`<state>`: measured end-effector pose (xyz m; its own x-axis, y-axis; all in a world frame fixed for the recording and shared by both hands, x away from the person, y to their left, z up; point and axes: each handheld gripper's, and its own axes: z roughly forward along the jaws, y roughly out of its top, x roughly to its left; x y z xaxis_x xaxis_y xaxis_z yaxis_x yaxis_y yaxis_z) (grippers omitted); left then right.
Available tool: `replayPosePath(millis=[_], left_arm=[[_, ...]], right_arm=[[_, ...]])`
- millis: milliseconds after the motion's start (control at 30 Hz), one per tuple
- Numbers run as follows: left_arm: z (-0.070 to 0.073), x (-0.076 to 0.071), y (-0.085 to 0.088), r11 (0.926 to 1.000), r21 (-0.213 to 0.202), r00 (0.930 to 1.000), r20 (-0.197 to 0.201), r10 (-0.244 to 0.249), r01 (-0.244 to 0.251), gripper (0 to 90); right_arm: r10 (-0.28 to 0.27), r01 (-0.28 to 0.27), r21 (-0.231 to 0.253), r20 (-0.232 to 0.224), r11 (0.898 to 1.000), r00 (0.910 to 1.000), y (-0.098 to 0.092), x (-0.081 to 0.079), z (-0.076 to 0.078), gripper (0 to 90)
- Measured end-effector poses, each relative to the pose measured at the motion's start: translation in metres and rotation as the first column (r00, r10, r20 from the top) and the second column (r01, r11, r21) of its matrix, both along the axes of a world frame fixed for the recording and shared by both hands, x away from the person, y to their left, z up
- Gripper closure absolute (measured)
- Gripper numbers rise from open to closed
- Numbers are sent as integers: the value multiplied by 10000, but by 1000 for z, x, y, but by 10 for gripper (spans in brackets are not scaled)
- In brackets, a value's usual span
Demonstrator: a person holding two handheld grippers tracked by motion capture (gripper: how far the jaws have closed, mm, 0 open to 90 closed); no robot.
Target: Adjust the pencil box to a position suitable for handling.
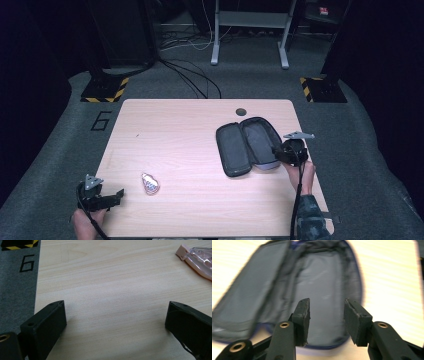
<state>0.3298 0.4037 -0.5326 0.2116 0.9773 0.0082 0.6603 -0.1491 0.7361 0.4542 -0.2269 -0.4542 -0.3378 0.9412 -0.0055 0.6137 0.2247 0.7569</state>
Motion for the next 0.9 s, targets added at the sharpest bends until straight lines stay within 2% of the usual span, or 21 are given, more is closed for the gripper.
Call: replayPosePath(millis=[200, 300, 467, 533, 633, 667, 767, 900], left_arm=[[0, 0, 0, 10000, 0, 10000, 3, -3, 3, 34], [0, 0, 0, 10000, -3, 10000, 13, 2, -2, 34], [0, 0, 0, 10000, 4, 10000, 3, -3, 3, 34], [0, 0, 0, 10000, -1, 10000, 15, 1, -1, 34], [0, 0, 0, 10000, 4, 10000, 3, -2, 2, 34], [0, 0, 0, 10000, -1, 10000, 15, -1, 1, 34], [0, 0, 0, 10000, -22, 10000, 20, -8, 8, 35], [0, 0, 0, 10000, -18, 10000, 9, 0, 0, 40]], right_arm=[[-435, 436, 24, -311, 9990, 9986, -20, 16, -6, 585], [-394, 396, 48, -392, 9992, 9985, -23, 21, -9, 609], [-337, 316, -356, -596, 9989, 9977, -21, 34, -18, 657], [-272, 252, -255, -814, 9994, 9963, -21, 39, -23, 667], [-257, 256, -33, -913, 9997, 9955, -25, 44, -26, 711], [-188, 201, 125, -896, 9997, 9958, -27, 47, -28, 833], [-293, 297, 19, -918, 9996, 9953, -25, 47, -29, 883], [-676, 689, 100, -971, 9976, 9930, -26, 45, -29, 892]])
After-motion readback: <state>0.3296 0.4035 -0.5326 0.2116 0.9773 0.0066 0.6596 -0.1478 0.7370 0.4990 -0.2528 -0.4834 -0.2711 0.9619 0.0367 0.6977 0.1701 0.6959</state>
